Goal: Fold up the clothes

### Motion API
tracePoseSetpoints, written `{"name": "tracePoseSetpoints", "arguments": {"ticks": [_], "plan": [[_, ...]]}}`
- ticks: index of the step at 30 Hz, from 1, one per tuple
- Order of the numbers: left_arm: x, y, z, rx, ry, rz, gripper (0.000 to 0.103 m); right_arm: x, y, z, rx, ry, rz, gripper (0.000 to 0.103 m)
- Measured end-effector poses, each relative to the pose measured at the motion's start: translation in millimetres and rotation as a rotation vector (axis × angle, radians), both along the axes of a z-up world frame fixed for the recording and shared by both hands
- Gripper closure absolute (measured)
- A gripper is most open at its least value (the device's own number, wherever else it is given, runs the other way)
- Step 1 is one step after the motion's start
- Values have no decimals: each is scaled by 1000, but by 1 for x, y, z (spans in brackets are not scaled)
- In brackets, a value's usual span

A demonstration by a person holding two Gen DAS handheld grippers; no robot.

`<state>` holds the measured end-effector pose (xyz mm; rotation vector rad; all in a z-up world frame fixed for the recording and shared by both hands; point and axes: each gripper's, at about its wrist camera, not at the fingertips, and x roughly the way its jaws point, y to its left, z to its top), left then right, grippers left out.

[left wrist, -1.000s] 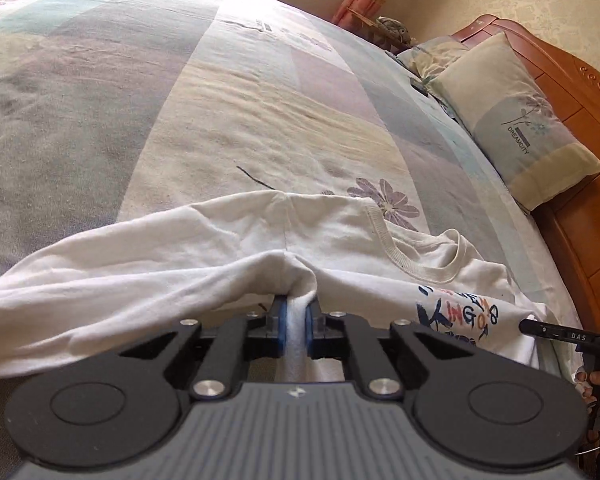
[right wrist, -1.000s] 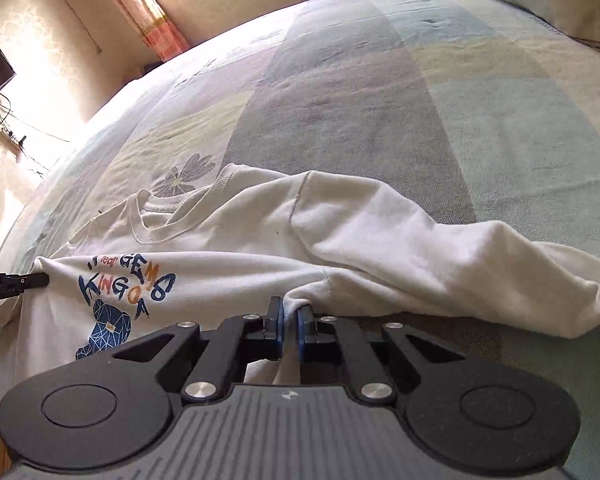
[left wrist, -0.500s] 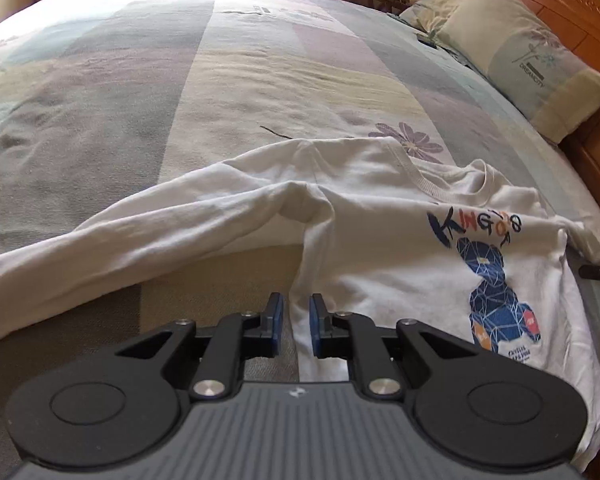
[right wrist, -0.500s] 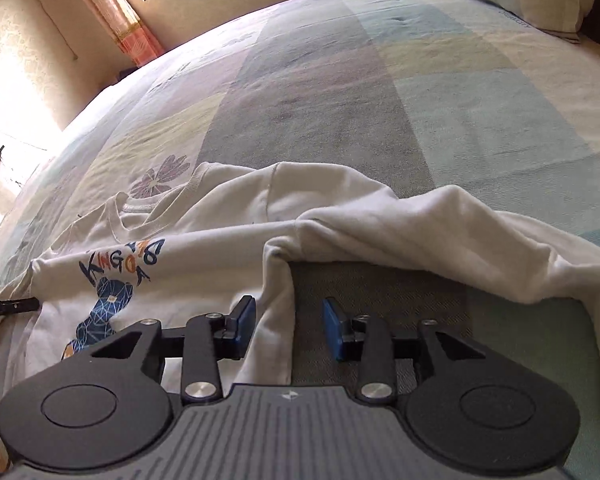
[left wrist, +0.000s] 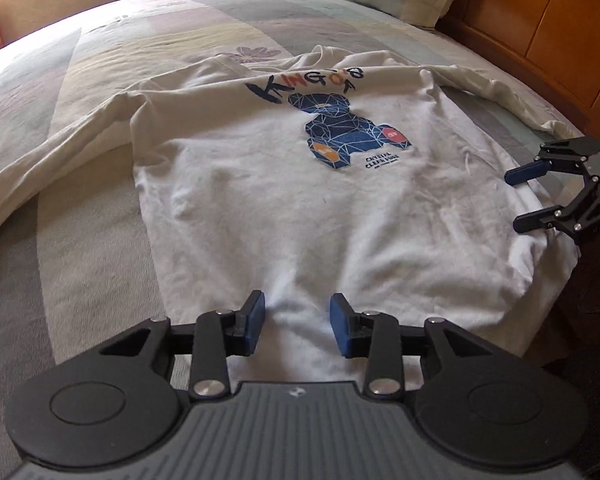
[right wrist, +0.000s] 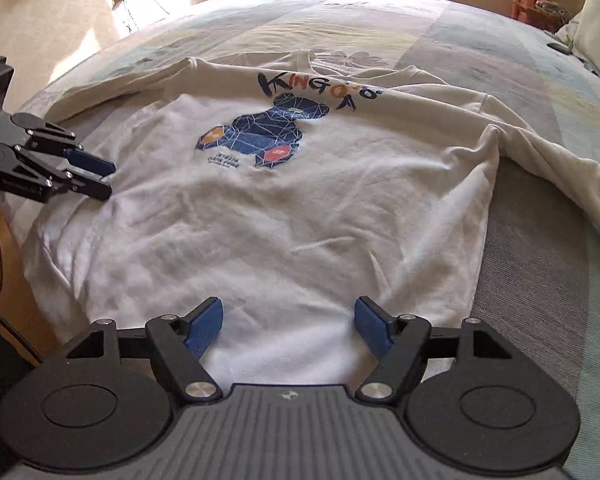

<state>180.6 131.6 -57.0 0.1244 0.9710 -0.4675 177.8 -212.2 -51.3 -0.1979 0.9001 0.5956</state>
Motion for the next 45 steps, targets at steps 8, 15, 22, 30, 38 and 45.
{"name": "tracePoseSetpoints", "arguments": {"ticks": [8, 15, 22, 30, 38, 45], "plan": [[10, -6, 24, 53, -55, -35, 65, -20, -19, 12, -91, 2, -101, 17], [39, -33, 0, 23, -60, -94, 62, 10, 40, 5, -110, -61, -20, 17], [29, 15, 11, 38, -61, 16, 61, -9, 25, -12, -114, -5, -198, 0], [71, -10, 24, -16, -135, -62, 54, 6, 38, -9, -138, 68, -276, 0], [84, -35, -2, 17, -48, -72, 47, 0, 42, -8, -157, 76, -337, 0], [83, -38, 28, -20, -118, 1, 43, 10, 46, 16, -125, 48, -294, 0]]}}
